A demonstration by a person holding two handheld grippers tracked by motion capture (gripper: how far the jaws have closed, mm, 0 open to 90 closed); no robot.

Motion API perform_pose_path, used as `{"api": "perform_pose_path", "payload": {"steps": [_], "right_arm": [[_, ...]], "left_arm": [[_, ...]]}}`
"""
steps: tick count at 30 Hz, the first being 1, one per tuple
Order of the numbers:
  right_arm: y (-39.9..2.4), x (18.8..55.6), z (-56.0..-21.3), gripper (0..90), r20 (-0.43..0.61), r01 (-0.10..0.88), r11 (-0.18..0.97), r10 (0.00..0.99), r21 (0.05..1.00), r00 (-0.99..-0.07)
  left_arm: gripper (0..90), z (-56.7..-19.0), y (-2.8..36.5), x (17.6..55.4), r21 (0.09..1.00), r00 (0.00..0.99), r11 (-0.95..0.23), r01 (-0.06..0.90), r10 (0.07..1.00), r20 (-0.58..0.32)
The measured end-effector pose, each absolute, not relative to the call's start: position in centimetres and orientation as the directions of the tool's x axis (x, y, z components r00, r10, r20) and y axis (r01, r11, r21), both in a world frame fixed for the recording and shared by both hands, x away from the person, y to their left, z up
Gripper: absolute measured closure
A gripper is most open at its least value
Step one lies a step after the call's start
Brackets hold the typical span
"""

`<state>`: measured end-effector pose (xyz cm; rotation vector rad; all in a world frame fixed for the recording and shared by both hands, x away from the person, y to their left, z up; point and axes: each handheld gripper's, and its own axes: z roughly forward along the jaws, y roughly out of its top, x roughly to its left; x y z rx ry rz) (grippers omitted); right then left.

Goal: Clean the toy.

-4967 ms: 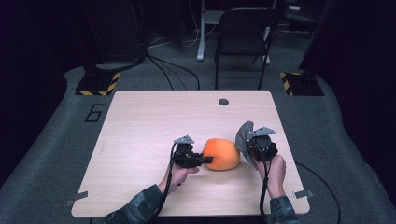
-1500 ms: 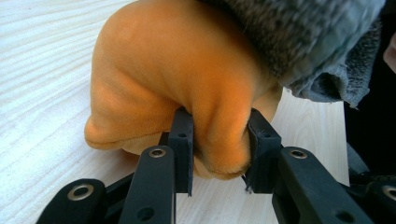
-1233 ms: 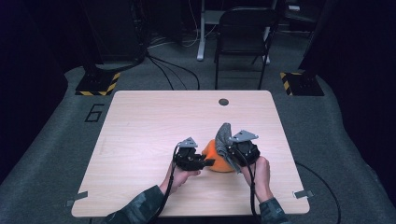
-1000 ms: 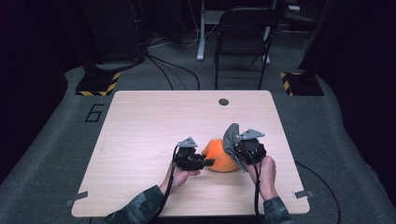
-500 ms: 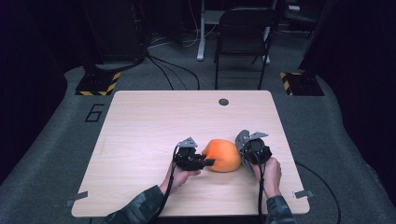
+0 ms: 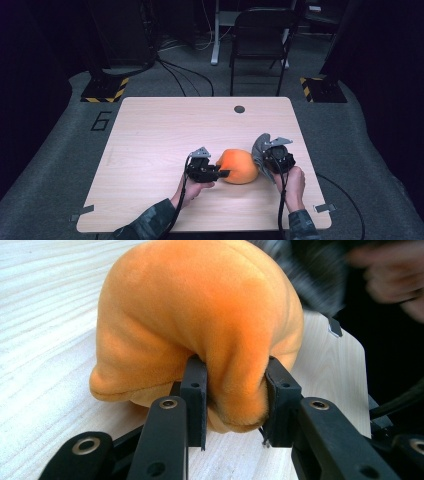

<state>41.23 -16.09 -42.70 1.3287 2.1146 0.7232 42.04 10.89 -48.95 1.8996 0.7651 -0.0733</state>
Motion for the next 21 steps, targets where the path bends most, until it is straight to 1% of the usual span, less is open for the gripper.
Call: {"api": "perform_pose_path", "payload": {"steps": [1,2,3,4,5,6,7,8,9,12,13,14,15,17,20,21], "right_arm": [[-16.1,41.2,-42.7,74.0,-0.155,0.628,0.371,0.915,0.684,-0.372],[-15.7,40.8,-41.9,74.0,-0.153,0.609,0.375,0.910,0.699,-0.385],[-14.0,39.6,-40.1,74.1,-0.169,0.546,0.407,0.886,0.733,-0.432],[-14.0,39.6,-40.1,74.1,-0.169,0.546,0.407,0.886,0.733,-0.432],[-12.4,39.1,-39.9,74.1,-0.187,0.534,0.442,0.866,0.721,-0.464],[-12.4,39.1,-39.9,74.1,-0.187,0.534,0.442,0.866,0.721,-0.464],[-11.2,39.2,-40.9,74.4,-0.222,0.538,0.482,0.851,0.691,-0.476],[-11.2,39.2,-40.9,74.4,-0.222,0.538,0.482,0.851,0.691,-0.476],[-10.8,39.7,-42.2,75.0,-0.249,0.535,0.505,0.842,0.677,-0.479],[-10.9,39.9,-42.5,75.0,-0.242,0.537,0.498,0.845,0.681,-0.477],[-11.0,40.0,-42.5,75.0,-0.225,0.545,0.487,0.849,0.683,-0.478],[-11.2,40.0,-42.6,75.1,-0.217,0.543,0.480,0.852,0.689,-0.477],[-11.3,40.1,-42.8,75.3,-0.213,0.549,0.480,0.852,0.684,-0.479],[-11.3,40.2,-43.1,75.5,-0.214,0.547,0.478,0.853,0.687,-0.476],[-11.4,40.3,-43.2,75.5,-0.216,0.544,0.480,0.852,0.689,-0.478],[-11.4,40.4,-43.2,75.5,-0.213,0.549,0.476,0.854,0.688,-0.474]], "left_arm": [[68.6,-49.0,10.9,42.0,0.803,0.795,-0.257,0.537,0.474,-0.380],[68.6,-49.0,10.9,42.0,0.804,0.794,-0.255,0.538,0.475,-0.380],[68.6,-49.0,10.9,42.0,0.806,0.797,-0.260,0.532,0.475,-0.374],[68.6,-49.0,10.9,42.0,0.806,0.797,-0.260,0.532,0.475,-0.374],[68.5,-49.0,10.9,42.0,0.804,0.797,-0.261,0.534,0.474,-0.375],[68.4,-49.0,10.9,42.0,0.804,0.797,-0.261,0.534,0.474,-0.375],[68.1,-49.0,10.9,42.0,0.805,0.795,-0.259,0.534,0.478,-0.373],[68.1,-49.0,10.9,42.0,0.804,0.796,-0.263,0.533,0.477,-0.372],[66.8,-49.2,10.9,42.1,0.802,0.796,-0.268,0.533,0.480,-0.369],[65.0,-49.2,11.0,42.3,0.800,0.795,-0.265,0.538,0.474,-0.378],[65.0,-49.2,11.0,42.3,0.802,0.797,-0.267,0.535,0.473,-0.375],[63.2,-49.2,10.9,42.3,0.803,0.798,-0.265,0.534,0.472,-0.375],[58.4,-49.2,10.8,42.3,0.800,0.796,-0.267,0.538,0.473,-0.377],[52.4,-49.2,10.8,42.3,0.805,0.802,-0.268,0.529,0.468,-0.371],[45.3,-49.2,10.9,42.5,0.810,0.807,-0.264,0.523,0.460,-0.370],[43.4,-49.2,11.0,42.4,0.816,0.814,-0.273,0.510,0.459,-0.355]]}}
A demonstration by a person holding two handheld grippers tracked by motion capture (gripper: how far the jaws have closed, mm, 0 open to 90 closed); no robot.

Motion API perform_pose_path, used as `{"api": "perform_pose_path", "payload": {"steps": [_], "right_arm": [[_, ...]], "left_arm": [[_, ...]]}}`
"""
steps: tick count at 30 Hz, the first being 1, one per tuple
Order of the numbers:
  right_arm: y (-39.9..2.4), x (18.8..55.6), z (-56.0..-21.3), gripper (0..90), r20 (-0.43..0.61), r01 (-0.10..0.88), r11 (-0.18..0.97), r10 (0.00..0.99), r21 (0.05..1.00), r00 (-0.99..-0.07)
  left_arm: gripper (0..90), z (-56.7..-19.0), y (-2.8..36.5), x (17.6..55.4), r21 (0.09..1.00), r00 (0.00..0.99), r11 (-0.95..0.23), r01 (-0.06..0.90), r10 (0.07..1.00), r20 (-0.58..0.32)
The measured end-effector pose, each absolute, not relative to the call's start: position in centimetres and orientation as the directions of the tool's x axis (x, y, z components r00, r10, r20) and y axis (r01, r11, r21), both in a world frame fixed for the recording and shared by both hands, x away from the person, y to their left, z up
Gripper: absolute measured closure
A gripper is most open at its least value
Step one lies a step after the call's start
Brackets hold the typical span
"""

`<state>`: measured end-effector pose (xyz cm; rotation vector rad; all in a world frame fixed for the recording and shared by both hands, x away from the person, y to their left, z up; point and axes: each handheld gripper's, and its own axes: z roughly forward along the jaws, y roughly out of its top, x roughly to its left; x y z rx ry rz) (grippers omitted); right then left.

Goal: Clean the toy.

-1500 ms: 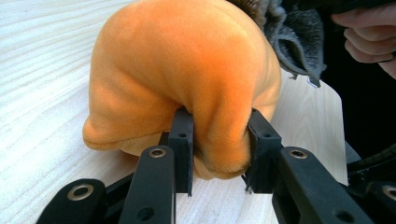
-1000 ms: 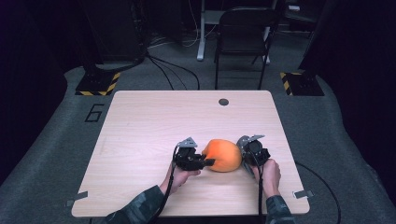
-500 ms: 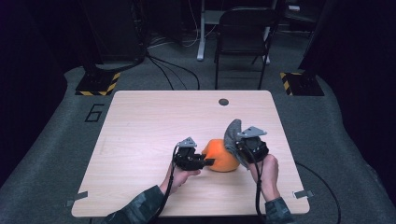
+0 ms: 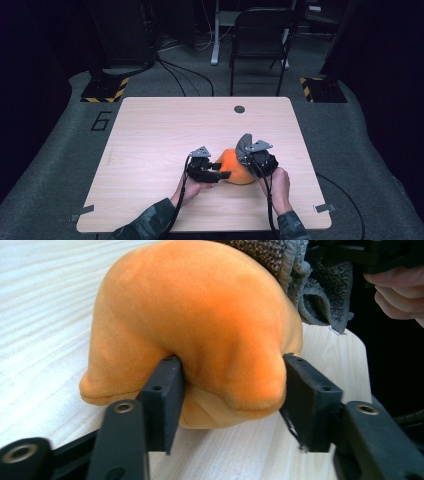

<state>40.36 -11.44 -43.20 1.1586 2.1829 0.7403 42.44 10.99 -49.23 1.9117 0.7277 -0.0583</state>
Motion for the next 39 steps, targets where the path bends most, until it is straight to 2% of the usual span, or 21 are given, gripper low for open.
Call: {"api": "perform_pose_path", "payload": {"steps": [7,9,15,23,32,37,39], "right_arm": [[-11.8,40.5,-43.3,75.5,-0.188,0.556,0.456,0.862,0.695,-0.471],[-11.8,40.6,-43.3,75.5,-0.187,0.556,0.456,0.861,0.695,-0.473],[-11.8,40.6,-43.3,75.5,-0.188,0.556,0.457,0.861,0.694,-0.473],[-11.7,40.7,-43.3,75.5,-0.189,0.558,0.456,0.862,0.693,-0.470],[-11.7,40.7,-43.3,75.5,-0.192,0.556,0.463,0.858,0.690,-0.477],[-11.6,40.6,-43.3,75.6,-0.190,0.558,0.459,0.861,0.691,-0.472],[-11.6,40.6,-43.4,75.6,-0.192,0.556,0.460,0.860,0.692,-0.473]], "left_arm": [[34.5,-49.2,11.1,42.3,0.830,0.822,-0.268,0.489,0.459,-0.337],[32.4,-48.9,11.2,42.0,0.846,0.838,-0.290,0.448,0.466,-0.284],[27.3,-48.7,11.1,41.6,0.861,0.859,-0.324,0.392,0.465,-0.215],[20.3,-49.1,10.4,40.9,0.867,0.877,-0.427,0.256,0.479,-0.023],[23.9,-50.0,9.8,41.1,0.870,0.881,-0.448,0.208,0.472,0.032],[33.7,-50.2,9.7,41.0,0.870,0.879,-0.458,0.182,0.473,0.065],[34.8,-50.3,9.7,40.9,0.872,0.879,-0.459,0.169,0.471,0.078]]}}
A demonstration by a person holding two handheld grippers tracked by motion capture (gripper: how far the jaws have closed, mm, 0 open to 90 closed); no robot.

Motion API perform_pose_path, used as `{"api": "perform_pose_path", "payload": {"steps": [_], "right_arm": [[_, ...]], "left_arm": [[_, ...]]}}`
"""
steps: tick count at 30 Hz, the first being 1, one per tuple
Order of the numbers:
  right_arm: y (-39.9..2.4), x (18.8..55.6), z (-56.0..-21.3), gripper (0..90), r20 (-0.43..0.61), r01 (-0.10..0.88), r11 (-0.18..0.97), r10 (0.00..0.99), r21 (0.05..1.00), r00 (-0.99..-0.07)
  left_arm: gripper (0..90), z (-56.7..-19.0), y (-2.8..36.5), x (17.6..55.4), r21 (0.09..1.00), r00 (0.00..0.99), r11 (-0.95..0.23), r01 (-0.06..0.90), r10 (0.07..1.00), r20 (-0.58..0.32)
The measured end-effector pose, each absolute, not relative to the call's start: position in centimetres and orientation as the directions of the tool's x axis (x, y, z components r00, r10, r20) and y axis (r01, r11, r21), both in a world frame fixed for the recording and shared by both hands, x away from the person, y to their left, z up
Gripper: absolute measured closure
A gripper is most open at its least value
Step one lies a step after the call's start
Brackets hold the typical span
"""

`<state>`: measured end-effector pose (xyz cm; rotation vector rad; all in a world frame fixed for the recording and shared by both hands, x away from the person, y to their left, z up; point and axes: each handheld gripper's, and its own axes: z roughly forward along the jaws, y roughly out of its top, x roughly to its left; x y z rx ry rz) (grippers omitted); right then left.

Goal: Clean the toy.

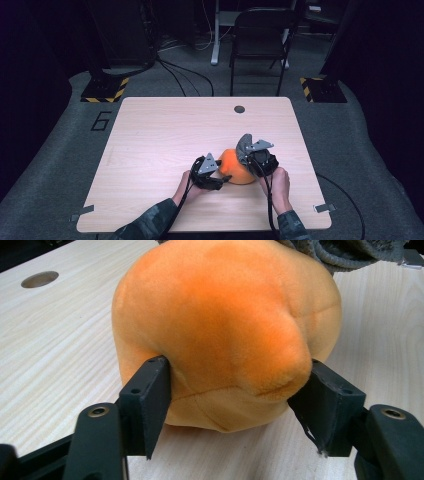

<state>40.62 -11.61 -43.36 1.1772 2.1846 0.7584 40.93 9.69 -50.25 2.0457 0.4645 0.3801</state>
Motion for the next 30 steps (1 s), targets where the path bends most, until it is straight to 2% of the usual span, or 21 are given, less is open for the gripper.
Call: {"api": "perform_pose_path", "payload": {"steps": [2,6,8,11,17,22,26,30], "right_arm": [[-11.6,40.6,-43.4,75.6,-0.190,0.558,0.460,0.860,0.691,-0.473],[-11.7,40.7,-43.4,75.6,-0.184,0.559,0.455,0.862,0.693,-0.472],[-11.7,40.7,-43.4,75.6,-0.177,0.563,0.451,0.863,0.692,-0.473],[-11.7,40.7,-43.4,75.6,-0.182,0.560,0.453,0.862,0.693,-0.472],[-11.8,40.7,-43.4,75.6,-0.175,0.566,0.452,0.862,0.690,-0.475],[-11.8,40.8,-43.5,75.6,-0.166,0.564,0.441,0.866,0.698,-0.472],[-11.9,40.8,-43.5,75.7,-0.149,0.567,0.438,0.863,0.698,-0.483],[-12.6,40.9,-43.2,75.7,-0.109,0.559,0.406,0.866,0.723,-0.488]], "left_arm": [[33.6,-50.1,9.7,40.8,0.869,0.883,-0.470,0.154,0.460,0.092],[25.7,-49.9,10.0,40.6,0.860,0.884,-0.498,0.113,0.445,0.141],[23.7,-50.0,10.1,40.7,0.860,0.889,-0.497,0.113,0.437,0.136],[22.1,-50.3,9.9,40.7,0.863,0.893,-0.488,0.130,0.436,0.112],[23.9,-50.7,9.7,40.5,0.856,0.890,-0.506,0.102,0.431,0.149],[36.1,-51.1,9.6,40.6,0.866,0.884,-0.495,0.078,0.435,0.170],[62.8,-51.3,9.5,40.5,0.861,0.868,-0.506,0.058,0.452,0.207],[72.0,-51.2,9.3,40.6,0.862,0.867,-0.501,0.070,0.458,0.196]]}}
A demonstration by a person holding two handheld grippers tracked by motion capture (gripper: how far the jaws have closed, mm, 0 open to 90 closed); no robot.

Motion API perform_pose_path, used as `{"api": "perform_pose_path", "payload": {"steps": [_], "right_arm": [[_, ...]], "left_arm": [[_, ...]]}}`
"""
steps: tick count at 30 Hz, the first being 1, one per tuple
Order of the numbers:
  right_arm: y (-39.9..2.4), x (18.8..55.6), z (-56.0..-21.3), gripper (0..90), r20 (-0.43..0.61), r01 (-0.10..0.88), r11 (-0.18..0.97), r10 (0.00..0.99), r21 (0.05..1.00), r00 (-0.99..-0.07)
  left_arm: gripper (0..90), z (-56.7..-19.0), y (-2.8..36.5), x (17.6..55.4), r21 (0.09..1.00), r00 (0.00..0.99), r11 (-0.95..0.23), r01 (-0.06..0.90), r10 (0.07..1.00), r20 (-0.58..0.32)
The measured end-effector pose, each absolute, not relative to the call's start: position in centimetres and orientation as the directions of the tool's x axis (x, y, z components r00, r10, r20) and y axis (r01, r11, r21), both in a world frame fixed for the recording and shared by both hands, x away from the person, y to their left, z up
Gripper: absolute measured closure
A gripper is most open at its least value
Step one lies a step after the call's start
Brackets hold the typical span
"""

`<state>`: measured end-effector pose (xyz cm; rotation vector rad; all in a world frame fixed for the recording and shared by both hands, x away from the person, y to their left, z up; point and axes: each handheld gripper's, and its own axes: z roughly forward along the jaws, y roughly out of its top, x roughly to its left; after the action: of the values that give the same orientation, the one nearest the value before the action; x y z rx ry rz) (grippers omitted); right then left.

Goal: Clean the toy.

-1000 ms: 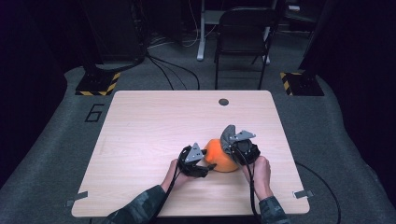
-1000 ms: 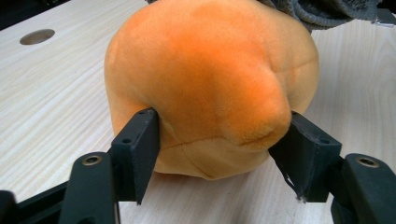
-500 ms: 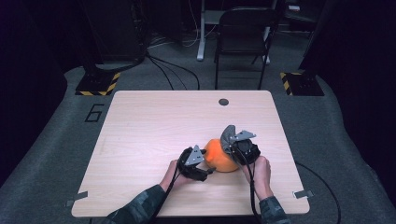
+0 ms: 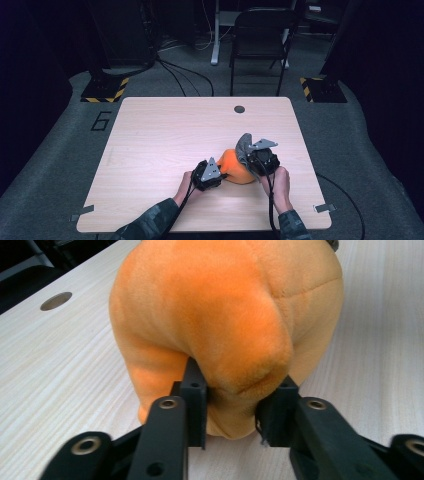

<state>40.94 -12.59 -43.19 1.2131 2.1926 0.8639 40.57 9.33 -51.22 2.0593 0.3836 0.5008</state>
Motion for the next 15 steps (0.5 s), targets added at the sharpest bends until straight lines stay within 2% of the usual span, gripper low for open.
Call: {"api": "perform_pose_path", "payload": {"steps": [2,5,9,15], "right_arm": [[-13.8,40.9,-42.5,75.7,-0.092,0.562,0.378,0.878,0.736,-0.470],[-16.7,40.8,-41.8,75.8,-0.119,0.583,0.338,0.917,0.739,-0.380],[-19.8,41.3,-43.8,75.8,-0.111,0.665,0.280,0.952,0.692,-0.285],[-20.5,42.6,-46.2,75.6,-0.088,0.720,0.264,0.958,0.641,-0.272]], "left_arm": [[74.1,-51.2,9.3,40.5,0.865,0.865,-0.496,0.069,0.462,0.196],[75.4,-51.2,9.5,40.7,0.871,0.869,-0.485,0.083,0.464,0.175],[76.0,-51.3,9.6,40.7,0.874,0.869,-0.479,0.084,0.464,0.171],[78.0,-51.5,9.7,40.5,0.888,0.857,-0.455,0.070,0.484,0.180]]}}
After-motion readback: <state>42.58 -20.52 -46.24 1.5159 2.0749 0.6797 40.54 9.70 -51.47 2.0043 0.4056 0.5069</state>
